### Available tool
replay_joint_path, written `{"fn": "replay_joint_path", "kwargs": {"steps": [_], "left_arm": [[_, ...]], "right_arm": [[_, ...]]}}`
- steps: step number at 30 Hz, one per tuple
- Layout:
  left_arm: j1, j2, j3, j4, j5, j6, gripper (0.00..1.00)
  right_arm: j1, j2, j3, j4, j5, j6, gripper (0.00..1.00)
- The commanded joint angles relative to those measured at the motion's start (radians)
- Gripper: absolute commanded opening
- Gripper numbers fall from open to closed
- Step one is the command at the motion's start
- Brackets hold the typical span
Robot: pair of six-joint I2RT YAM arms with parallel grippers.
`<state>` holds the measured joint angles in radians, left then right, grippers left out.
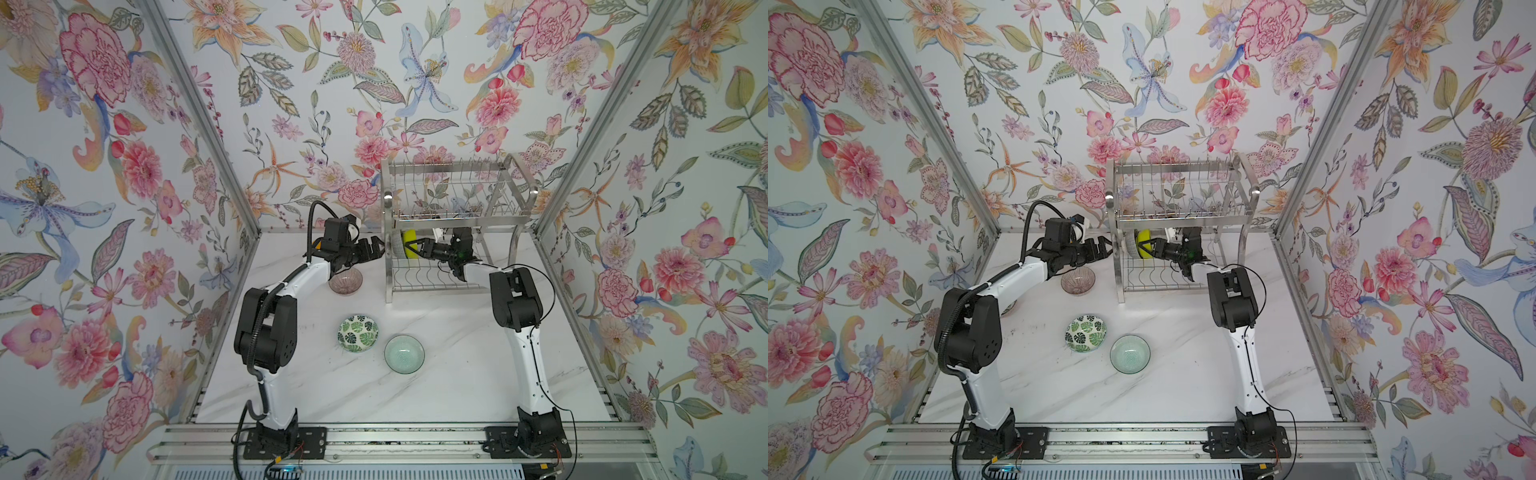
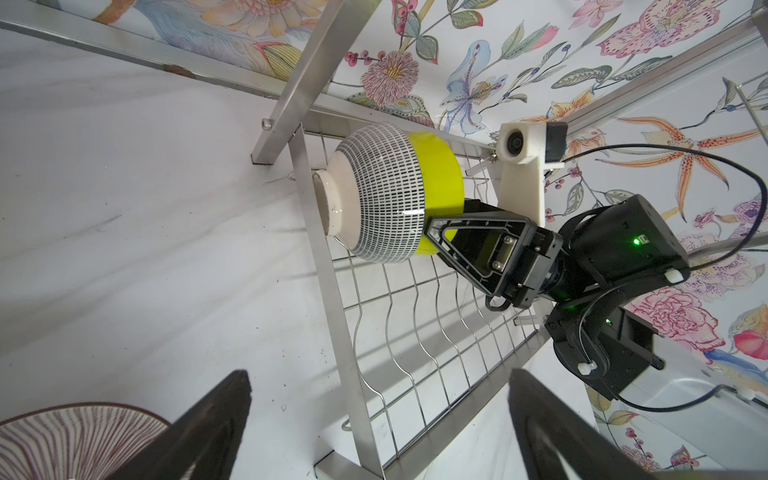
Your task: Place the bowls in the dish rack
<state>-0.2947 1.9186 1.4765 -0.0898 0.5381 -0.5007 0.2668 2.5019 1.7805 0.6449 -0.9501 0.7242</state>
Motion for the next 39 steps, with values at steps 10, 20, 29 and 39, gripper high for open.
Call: {"fn": "replay_joint_path", "kwargs": {"steps": [10, 20, 29, 39], "left_arm": [[-0.010, -0.039, -0.013, -0.010, -0.020, 0.027, 0.99], [-0.010, -0.038, -0.012, -0.011, -0.020, 0.027, 0.99], [-0.011, -0.036, -0.012, -0.011, -0.020, 0.027, 0.99], [-0.012, -0.036, -0.013, -0.011, -0.021, 0.027, 0.99]], "right_arm": [[-0.018, -0.094, -0.084, 0.166, 0.022, 0.054, 0.37], [-0.021, -0.094, -0.092, 0.198, 0.020, 0.076, 0.23], [-0.011, -0.087, -0.075, 0.165, 0.019, 0.062, 0.12], [0.008, -0.112, -0.055, -0.046, 0.084, -0.109, 0.09]]}}
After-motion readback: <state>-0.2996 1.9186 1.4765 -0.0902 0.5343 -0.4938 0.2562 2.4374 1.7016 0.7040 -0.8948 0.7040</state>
